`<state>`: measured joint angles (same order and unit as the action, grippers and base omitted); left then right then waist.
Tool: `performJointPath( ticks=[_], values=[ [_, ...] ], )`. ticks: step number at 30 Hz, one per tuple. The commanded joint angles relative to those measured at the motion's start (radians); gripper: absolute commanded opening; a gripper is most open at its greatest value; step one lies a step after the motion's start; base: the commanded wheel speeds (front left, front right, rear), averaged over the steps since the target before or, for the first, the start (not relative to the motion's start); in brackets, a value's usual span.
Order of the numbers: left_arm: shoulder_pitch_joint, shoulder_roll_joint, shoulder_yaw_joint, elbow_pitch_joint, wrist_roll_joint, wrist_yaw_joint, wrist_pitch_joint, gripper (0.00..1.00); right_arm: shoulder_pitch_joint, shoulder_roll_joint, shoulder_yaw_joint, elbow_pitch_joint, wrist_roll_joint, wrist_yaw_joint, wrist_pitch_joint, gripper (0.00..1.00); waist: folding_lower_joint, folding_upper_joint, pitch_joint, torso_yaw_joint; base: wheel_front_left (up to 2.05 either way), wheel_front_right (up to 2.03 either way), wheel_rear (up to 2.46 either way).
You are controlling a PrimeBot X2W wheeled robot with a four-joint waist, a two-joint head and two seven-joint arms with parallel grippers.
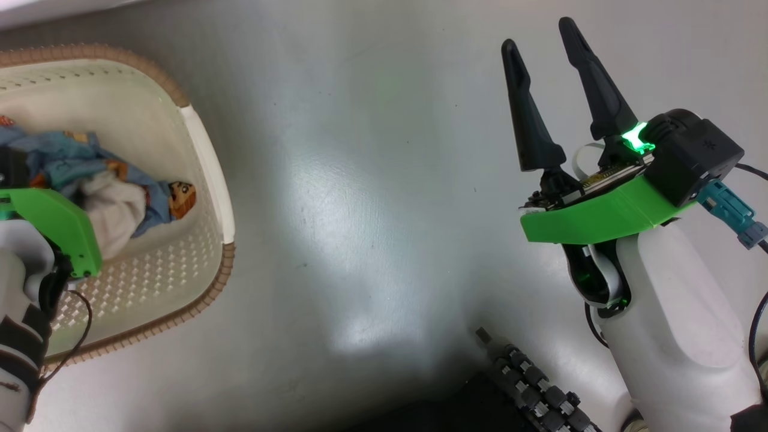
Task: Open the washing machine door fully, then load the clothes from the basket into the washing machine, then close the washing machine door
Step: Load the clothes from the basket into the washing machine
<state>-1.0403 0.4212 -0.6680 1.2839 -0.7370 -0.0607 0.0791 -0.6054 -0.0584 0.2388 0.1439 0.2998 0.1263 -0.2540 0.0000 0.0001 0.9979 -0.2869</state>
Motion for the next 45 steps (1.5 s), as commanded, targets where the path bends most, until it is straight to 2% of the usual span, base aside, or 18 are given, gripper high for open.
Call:
performJointPath(
  ticks=[1,15,27,45],
  values=[
    [0.038,0.032,0.016,0.006,-0.005,0.0,0.002,0.0,0.035,0.007,0.017,-0.017,-0.004,0.004,-0.008,1.0,0.0,-0.0001,-0.004,0.001,0.0,0.0,0.0],
    [0.09,-0.001,0.033,0.007,-0.051,-0.042,-0.058,0.0,0.034,0.008,0.012,-0.001,0.027,0.004,-0.008,1.0,0.0,-0.0001,-0.116,0.027,0.0,0.0,0.0],
    [0.18,-0.048,0.043,-0.006,-0.102,-0.068,-0.16,0.0,0.063,0.008,-0.001,0.035,0.047,0.004,-0.008,1.0,0.0,-0.0001,-0.291,0.068,0.0,0.0,0.0],
    [0.34,-0.063,-0.02,-0.209,-0.201,-0.07,-0.309,0.0,0.16,-0.028,-0.024,0.092,0.075,0.004,-0.008,1.0,0.0,-0.0001,-0.568,0.158,0.0,0.0,0.0]
  ],
)
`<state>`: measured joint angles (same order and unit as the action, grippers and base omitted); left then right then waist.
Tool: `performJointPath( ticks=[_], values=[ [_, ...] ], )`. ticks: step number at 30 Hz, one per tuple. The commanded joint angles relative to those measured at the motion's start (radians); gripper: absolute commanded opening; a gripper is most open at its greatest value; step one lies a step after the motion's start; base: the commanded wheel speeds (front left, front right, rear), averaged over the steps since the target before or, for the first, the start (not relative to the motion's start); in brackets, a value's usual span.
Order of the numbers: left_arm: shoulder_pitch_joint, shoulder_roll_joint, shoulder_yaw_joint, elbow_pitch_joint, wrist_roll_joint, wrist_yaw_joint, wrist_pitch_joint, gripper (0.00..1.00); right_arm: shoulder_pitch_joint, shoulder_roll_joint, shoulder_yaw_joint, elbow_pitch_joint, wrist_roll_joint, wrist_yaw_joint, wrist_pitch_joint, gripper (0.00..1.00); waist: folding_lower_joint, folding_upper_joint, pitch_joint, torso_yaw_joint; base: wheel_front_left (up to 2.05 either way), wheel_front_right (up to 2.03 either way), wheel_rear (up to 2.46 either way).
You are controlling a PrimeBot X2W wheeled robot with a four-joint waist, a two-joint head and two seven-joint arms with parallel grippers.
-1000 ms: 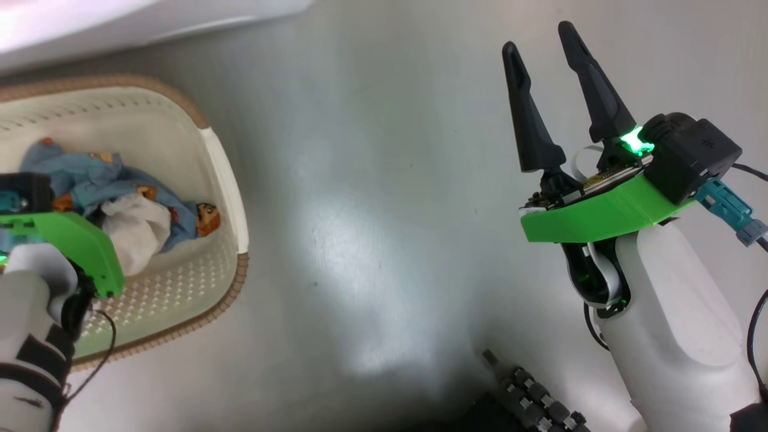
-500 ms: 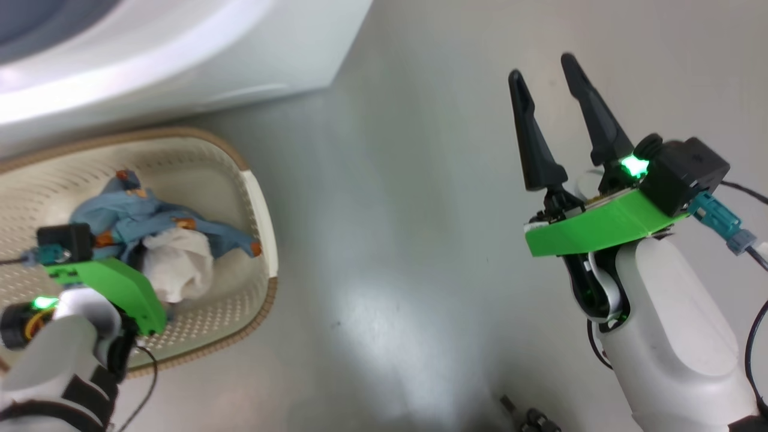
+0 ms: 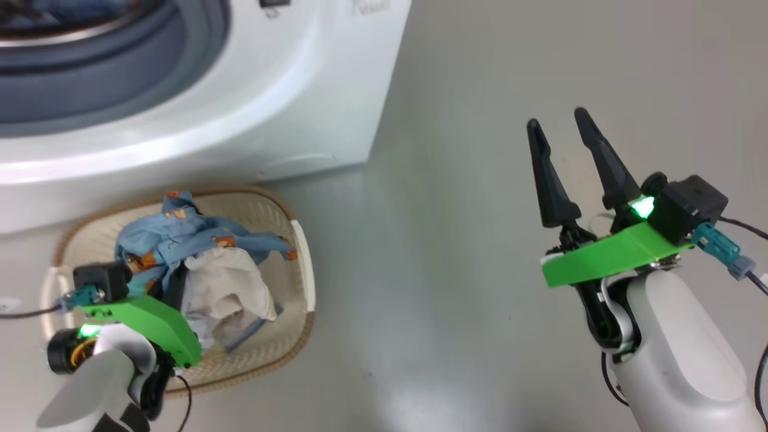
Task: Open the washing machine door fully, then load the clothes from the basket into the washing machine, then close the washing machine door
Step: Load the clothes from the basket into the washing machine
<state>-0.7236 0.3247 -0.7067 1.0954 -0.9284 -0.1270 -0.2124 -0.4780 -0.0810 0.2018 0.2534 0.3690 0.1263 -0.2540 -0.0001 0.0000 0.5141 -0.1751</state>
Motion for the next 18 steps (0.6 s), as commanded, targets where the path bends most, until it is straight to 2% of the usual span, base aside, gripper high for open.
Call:
performJointPath(
  ticks=[1,10,18],
  values=[
    [0.03,0.033,0.016,-0.031,-0.014,-0.004,-0.024,0.0,0.039,-0.009,0.011,-0.015,0.007,0.004,-0.008,1.0,0.0001,0.0,-0.1,0.052,0.0,0.0,0.0],
    [0.079,0.04,0.033,-0.128,-0.031,-0.004,-0.048,0.0,0.091,-0.035,0.007,0.001,0.024,0.004,-0.008,1.0,0.0001,0.0,-0.209,0.09,0.0,0.0,0.0],
    [0.153,0.034,0.168,-0.308,0.025,-0.002,-0.049,0.0,0.148,-0.062,0.0,0.015,0.042,0.004,-0.008,1.0,0.0001,0.0,-0.305,0.127,0.0,0.0,0.0]
  ],
)
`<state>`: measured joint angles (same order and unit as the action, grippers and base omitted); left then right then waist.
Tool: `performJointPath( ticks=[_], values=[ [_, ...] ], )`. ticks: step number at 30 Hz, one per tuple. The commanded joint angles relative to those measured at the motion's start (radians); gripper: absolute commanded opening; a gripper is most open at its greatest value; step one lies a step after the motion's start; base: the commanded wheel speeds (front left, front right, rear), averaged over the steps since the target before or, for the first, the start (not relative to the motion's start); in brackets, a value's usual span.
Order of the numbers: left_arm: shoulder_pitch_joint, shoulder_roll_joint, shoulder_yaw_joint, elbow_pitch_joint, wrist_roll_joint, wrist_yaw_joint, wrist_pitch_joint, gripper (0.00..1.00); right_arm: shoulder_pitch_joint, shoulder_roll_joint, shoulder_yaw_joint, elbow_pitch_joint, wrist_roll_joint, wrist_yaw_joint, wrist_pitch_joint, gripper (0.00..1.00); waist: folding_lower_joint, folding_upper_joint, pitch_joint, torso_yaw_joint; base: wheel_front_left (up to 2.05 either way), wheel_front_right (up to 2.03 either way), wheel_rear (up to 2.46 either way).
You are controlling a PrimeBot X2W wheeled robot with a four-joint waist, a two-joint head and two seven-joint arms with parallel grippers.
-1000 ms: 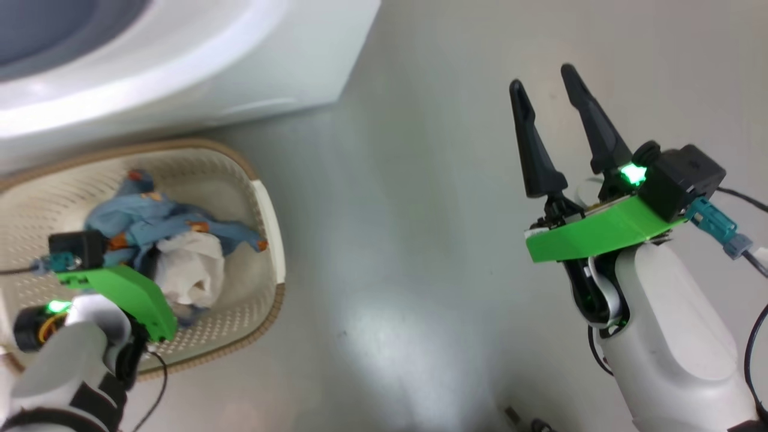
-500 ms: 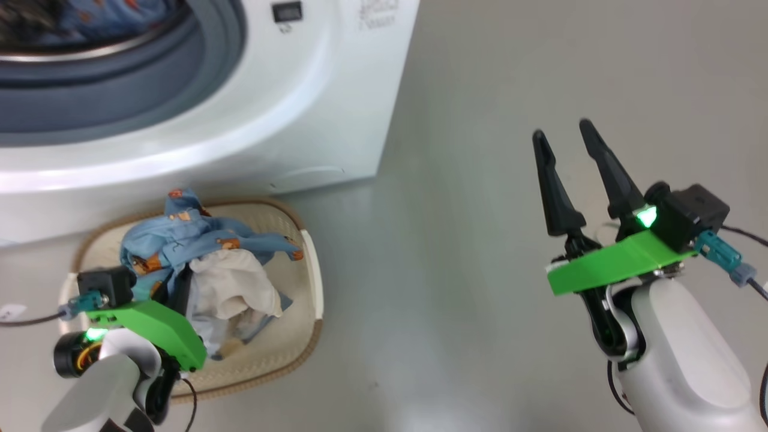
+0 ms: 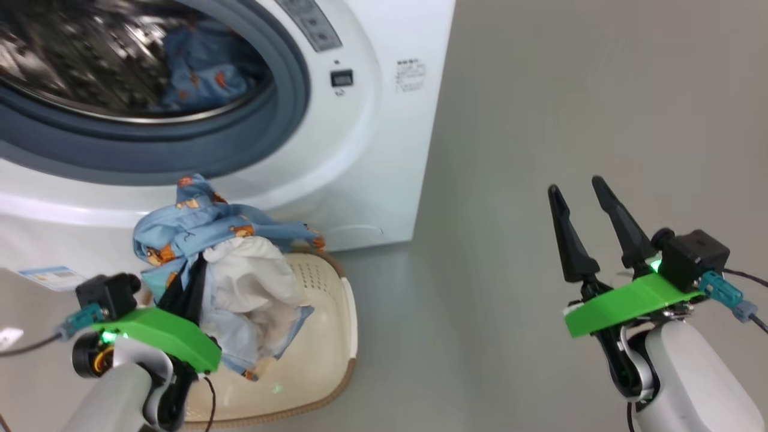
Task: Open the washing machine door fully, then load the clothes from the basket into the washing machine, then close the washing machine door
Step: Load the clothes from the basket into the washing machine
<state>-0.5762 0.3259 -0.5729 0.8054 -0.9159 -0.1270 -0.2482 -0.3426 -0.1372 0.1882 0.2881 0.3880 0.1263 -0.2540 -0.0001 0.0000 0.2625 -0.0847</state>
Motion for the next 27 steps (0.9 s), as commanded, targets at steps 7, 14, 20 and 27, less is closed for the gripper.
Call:
performJointPath(
  ticks=[7,14,20,27],
  values=[
    [0.101,0.026,0.159,-0.215,0.111,0.042,-0.013,0.0,0.045,-0.029,0.013,-0.016,0.038,0.004,-0.008,1.0,0.0001,0.0,-0.123,0.06,0.0,0.0,0.0],
    [0.193,0.023,0.24,-0.375,0.172,0.082,-0.013,0.0,0.063,-0.043,0.016,-0.015,0.051,0.004,-0.008,1.0,0.0001,0.0,-0.162,0.063,0.0,0.0,0.0],
    [0.256,0.017,0.279,-0.473,0.214,0.106,-0.013,0.0,0.071,-0.034,0.012,-0.02,0.062,0.004,-0.008,1.0,0.0001,0.0,-0.18,0.058,0.0,0.0,0.0],
    [0.287,0.007,0.291,-0.518,0.231,0.117,-0.013,0.0,0.078,-0.043,0.025,-0.017,0.068,0.004,-0.008,1.0,0.0001,0.0,-0.191,0.055,0.0,0.0,0.0]
  ],
)
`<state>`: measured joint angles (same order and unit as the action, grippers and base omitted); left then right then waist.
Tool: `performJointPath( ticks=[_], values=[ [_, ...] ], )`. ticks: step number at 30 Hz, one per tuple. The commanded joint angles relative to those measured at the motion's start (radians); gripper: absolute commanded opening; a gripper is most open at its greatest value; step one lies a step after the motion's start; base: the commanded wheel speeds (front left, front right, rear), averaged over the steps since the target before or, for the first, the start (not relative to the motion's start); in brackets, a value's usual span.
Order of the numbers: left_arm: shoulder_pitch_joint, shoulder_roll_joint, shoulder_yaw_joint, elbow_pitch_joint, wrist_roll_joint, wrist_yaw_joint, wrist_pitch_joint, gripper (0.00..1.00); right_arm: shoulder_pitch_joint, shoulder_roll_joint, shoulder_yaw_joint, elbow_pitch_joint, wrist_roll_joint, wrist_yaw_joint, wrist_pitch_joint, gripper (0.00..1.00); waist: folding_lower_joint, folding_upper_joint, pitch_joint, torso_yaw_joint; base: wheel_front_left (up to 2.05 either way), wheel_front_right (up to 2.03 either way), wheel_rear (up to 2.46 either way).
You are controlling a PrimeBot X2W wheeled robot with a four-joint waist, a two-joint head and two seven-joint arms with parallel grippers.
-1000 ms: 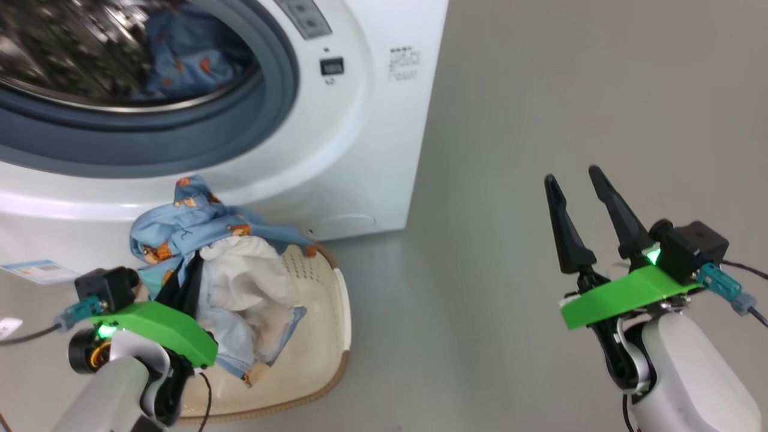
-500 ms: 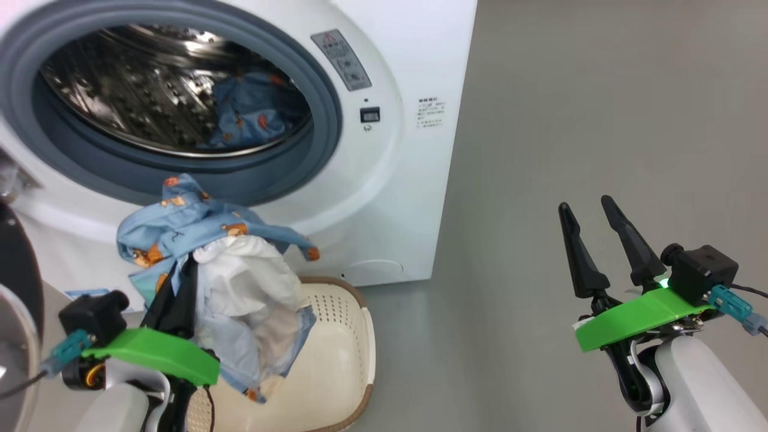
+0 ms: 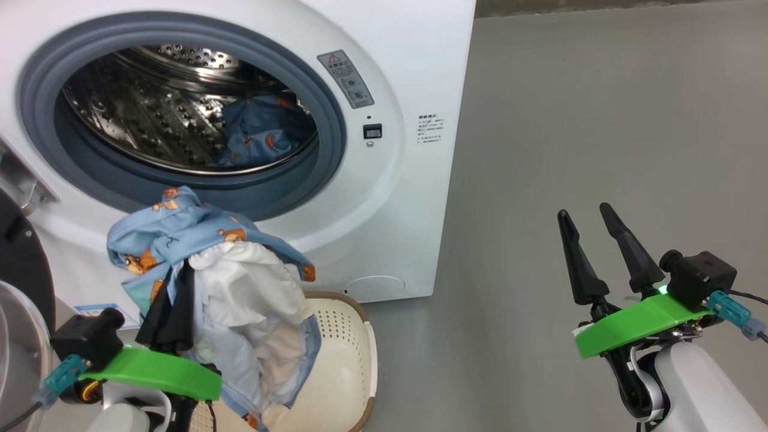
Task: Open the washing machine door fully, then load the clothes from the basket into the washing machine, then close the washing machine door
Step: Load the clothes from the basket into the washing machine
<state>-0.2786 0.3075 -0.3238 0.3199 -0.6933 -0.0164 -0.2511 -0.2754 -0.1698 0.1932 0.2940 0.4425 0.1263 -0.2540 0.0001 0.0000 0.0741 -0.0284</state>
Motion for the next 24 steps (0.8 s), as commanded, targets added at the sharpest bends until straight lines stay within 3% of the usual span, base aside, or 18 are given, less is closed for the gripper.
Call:
performJointPath(
  ticks=[1,15,24],
  values=[
    [-0.007,0.025,0.043,-0.035,0.01,0.008,-0.011,0.0,0.012,-0.012,0.021,-0.023,0.014,0.004,-0.008,1.0,-0.0001,0.0,-0.004,-0.002,0.0,0.0,0.0],
    [-0.068,0.042,0.049,-0.023,0.023,0.018,-0.005,0.0,0.003,-0.024,0.037,-0.025,0.013,0.004,-0.008,1.0,-0.0001,0.0,0.032,-0.013,0.0,0.0,0.0],
    [-0.258,0.064,0.068,0.124,0.033,-0.012,-0.006,0.0,-0.037,-0.022,0.039,-0.038,-0.008,0.004,-0.008,1.0,-0.0001,0.0,0.148,-0.045,0.0,0.0,0.0]
  ],
)
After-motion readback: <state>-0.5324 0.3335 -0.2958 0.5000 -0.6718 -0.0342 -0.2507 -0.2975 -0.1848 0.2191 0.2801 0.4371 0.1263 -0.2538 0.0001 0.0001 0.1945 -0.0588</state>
